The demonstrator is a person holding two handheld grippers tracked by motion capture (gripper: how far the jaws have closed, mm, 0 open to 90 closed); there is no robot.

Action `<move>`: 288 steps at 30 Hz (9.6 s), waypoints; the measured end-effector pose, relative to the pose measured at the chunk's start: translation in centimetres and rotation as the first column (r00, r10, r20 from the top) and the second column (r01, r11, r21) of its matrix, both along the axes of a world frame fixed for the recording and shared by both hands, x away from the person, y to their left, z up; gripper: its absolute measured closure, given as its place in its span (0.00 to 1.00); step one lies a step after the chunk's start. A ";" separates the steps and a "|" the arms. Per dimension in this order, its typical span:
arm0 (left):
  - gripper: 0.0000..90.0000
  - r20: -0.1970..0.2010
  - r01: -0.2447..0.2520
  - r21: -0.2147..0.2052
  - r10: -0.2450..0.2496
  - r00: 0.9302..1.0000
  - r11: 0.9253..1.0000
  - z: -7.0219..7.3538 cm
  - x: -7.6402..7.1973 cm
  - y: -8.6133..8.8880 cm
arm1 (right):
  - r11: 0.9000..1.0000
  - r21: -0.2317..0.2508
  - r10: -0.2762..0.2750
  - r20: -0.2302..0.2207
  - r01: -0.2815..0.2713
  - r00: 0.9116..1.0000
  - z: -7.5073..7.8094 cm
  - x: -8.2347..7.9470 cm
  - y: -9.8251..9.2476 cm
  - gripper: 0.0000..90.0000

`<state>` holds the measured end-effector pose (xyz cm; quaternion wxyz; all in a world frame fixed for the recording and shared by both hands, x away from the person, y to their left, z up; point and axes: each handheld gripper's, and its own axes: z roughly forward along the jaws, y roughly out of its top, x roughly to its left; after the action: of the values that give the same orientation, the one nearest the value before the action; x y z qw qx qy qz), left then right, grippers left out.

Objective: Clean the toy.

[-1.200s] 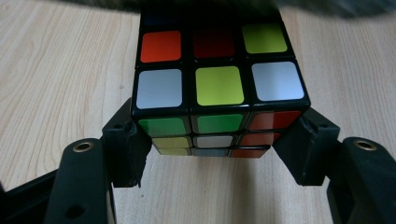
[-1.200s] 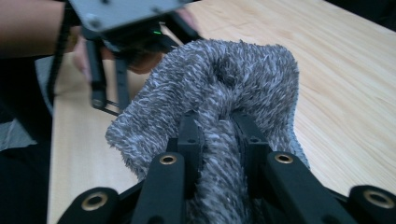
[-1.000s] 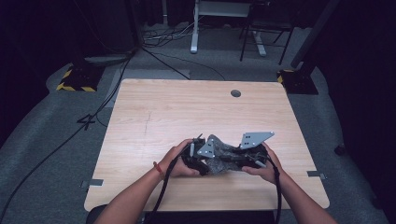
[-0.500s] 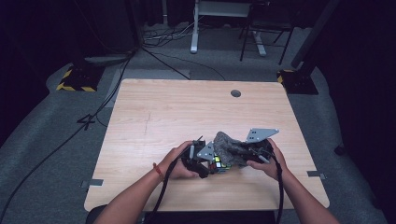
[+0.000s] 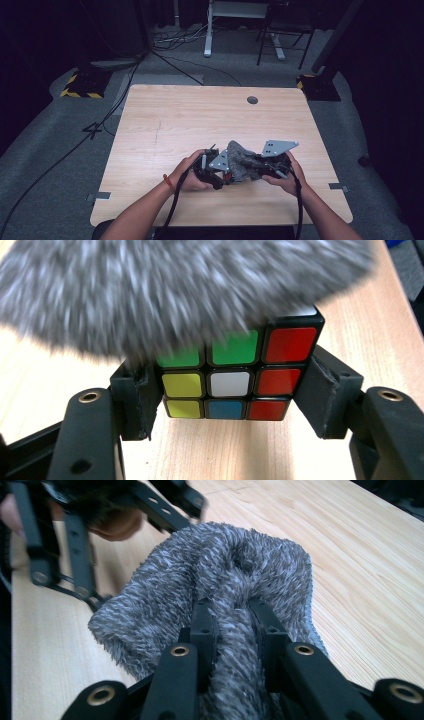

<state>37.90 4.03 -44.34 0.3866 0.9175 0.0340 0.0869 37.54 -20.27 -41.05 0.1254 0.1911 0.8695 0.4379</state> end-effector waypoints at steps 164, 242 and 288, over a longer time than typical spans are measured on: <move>0.37 0.068 -0.058 -0.034 0.060 0.996 0.998 -0.1 -0.2 0.0 | 0.985 0.141 0.098 -0.020 -0.095 0.995 0.1 -1.3 -1.4 0.86; 0.35 -0.018 -0.014 -0.058 0.013 1.000 0.998 -0.7 0.0 -0.3 | 0.976 0.149 0.171 -0.050 -0.162 0.984 -1.5 -0.8 -1.7 0.86; 0.37 0.032 0.006 -0.115 -0.002 0.999 0.993 -0.3 -0.4 -0.3 | 0.980 0.076 0.190 -0.069 -0.185 0.979 -2.1 -1.1 -1.4 0.86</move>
<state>37.52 3.76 -44.61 0.4393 0.8924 0.0309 0.0984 36.46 -21.71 -43.14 0.0439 0.1290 0.8719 0.4703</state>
